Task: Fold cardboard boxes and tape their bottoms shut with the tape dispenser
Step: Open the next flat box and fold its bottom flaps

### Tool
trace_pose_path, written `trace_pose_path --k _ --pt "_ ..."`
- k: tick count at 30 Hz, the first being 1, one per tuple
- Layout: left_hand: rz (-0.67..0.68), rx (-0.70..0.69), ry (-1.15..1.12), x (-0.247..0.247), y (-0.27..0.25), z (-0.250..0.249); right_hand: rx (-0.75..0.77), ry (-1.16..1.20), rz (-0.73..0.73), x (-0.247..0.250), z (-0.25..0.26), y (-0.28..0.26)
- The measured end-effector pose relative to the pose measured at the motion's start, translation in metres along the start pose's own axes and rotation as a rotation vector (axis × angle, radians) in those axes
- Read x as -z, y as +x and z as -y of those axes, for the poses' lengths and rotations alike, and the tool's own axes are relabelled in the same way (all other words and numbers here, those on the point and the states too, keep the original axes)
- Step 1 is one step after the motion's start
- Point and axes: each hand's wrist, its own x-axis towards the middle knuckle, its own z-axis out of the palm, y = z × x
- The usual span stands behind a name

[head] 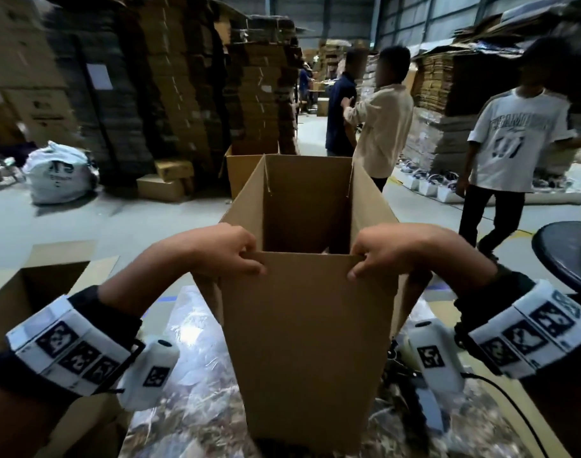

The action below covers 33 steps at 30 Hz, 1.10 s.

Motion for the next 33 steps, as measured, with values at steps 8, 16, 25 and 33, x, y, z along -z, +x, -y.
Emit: trace_pose_path --k 8,16,25,33 --pt "-0.254 0.282 0.030 -0.055 0.000 -0.046 -0.219 -0.104 -0.431 -0.051 0.012 0.006" --pt "-0.484 0.314 -0.206 -0.115 0.015 -0.050 -0.208 -0.036 -0.669 -0.125 0.011 0.029" --pt "-0.244 0.359 -0.083 -0.153 0.025 -0.036 -0.076 -0.120 -0.475 -0.148 0.001 0.049" --pt "-0.175 0.350 -0.048 -0.149 0.016 -0.047 0.021 -0.003 -0.375 -0.145 -0.014 0.056"
